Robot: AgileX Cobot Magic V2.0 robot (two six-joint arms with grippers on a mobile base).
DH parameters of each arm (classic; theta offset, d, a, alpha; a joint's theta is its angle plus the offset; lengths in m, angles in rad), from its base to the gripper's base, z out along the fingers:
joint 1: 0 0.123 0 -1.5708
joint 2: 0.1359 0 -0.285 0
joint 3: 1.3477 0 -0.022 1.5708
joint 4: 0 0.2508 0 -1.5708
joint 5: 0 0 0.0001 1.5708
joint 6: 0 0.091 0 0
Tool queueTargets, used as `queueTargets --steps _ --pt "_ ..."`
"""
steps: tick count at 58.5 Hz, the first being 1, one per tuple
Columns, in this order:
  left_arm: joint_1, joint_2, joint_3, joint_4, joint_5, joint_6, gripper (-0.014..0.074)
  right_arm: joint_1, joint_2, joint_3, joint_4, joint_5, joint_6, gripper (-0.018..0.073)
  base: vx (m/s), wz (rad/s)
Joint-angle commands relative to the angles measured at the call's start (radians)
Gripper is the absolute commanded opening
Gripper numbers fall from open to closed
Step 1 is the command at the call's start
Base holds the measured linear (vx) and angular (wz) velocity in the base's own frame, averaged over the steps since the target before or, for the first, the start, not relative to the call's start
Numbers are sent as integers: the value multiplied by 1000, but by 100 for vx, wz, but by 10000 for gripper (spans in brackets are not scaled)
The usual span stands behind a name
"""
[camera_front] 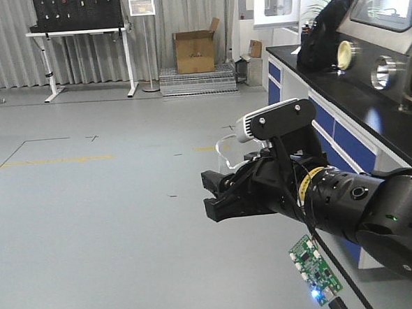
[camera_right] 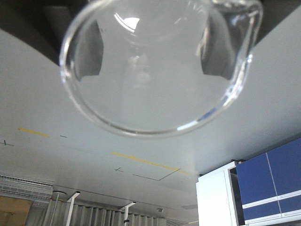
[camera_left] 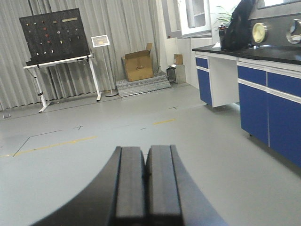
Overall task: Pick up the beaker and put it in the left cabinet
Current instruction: 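Hold the beaker in the right gripper while the base turns away, then carry the beaker in the right gripper toward the open cabinet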
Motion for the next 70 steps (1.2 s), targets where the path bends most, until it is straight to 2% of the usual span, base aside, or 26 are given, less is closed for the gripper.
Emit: queueTargets --steps 1,70 --pt "-1 -19 16 -3 -75 -3 1 -4 -38 -33 -6 -75 1 -8 46 9" --pt "-1 -19 16 -3 -75 -3 1 -4 -38 -33 -6 -75 1 -8 57 3"
